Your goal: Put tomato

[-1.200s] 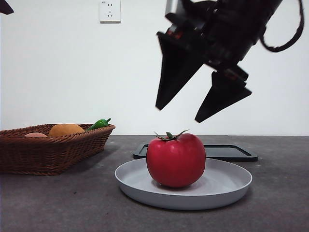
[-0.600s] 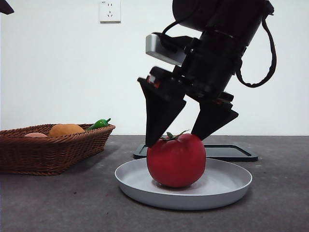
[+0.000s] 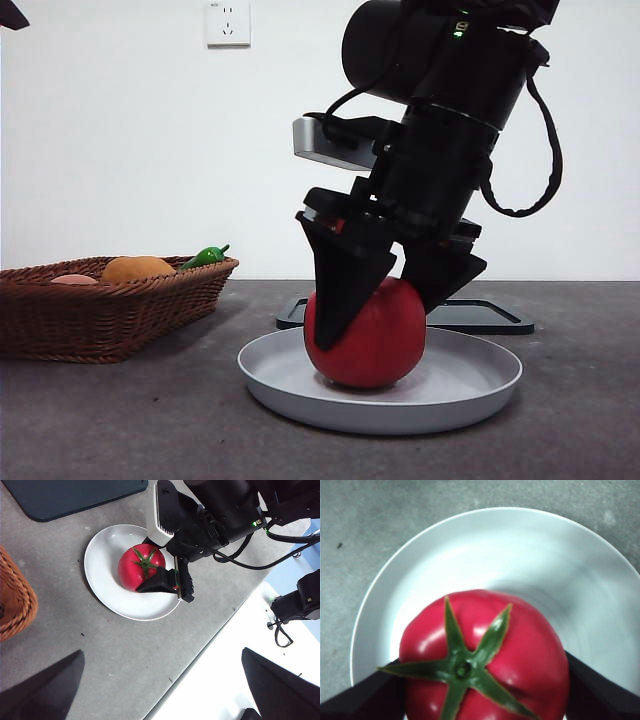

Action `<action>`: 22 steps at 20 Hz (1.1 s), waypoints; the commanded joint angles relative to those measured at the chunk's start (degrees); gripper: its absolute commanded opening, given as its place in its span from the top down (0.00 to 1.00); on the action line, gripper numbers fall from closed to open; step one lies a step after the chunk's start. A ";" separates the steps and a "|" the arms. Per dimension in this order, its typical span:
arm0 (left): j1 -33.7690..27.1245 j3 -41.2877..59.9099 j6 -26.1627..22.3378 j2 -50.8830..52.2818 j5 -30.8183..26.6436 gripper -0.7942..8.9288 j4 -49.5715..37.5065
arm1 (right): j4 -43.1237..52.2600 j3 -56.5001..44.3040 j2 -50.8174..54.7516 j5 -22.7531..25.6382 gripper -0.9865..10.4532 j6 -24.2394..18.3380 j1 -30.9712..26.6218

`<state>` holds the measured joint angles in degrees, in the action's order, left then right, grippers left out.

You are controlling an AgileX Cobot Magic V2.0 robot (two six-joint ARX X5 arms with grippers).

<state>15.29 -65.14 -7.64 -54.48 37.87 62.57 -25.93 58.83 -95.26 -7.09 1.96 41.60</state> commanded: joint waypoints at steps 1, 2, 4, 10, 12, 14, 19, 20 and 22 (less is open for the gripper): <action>0.20 -1.11 -0.70 -0.50 0.33 0.41 -0.57 | 0.13 1.07 -0.74 0.02 0.76 0.63 0.63; 0.20 -1.11 -0.70 -0.50 0.33 0.41 -0.57 | 0.15 1.18 -0.17 0.09 0.77 0.61 0.63; 0.20 -1.14 -0.70 -0.50 0.33 0.41 -0.57 | 0.17 1.84 1.73 0.70 0.77 0.59 0.42; 0.20 -1.14 -0.70 -0.50 0.33 0.41 -0.61 | 0.50 9.75 4.94 4.20 0.77 -0.11 -4.13; 0.20 -1.14 -0.70 -0.50 0.33 0.41 -0.61 | 3.30 11.28 4.79 4.17 0.77 -0.70 -6.86; 0.20 -1.14 -0.70 -0.50 0.33 0.41 -0.63 | 5.46 12.52 4.00 4.13 0.77 -0.98 -10.14; 0.20 -1.14 -0.70 -0.50 0.33 0.41 -0.79 | 6.88 20.00 -5.44 1.92 0.77 -1.64 -17.33; 0.20 -1.14 -0.70 -0.50 0.33 0.41 -0.79 | 6.82 21.90 -8.11 1.09 0.77 -2.23 -18.08; 0.20 -1.14 -0.70 -0.50 0.33 0.41 -0.76 | 6.84 25.22 -13.25 0.87 0.77 -2.69 -19.02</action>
<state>15.29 -65.14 -7.64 -54.48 37.87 62.35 -19.46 82.85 -107.61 -6.02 0.14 22.37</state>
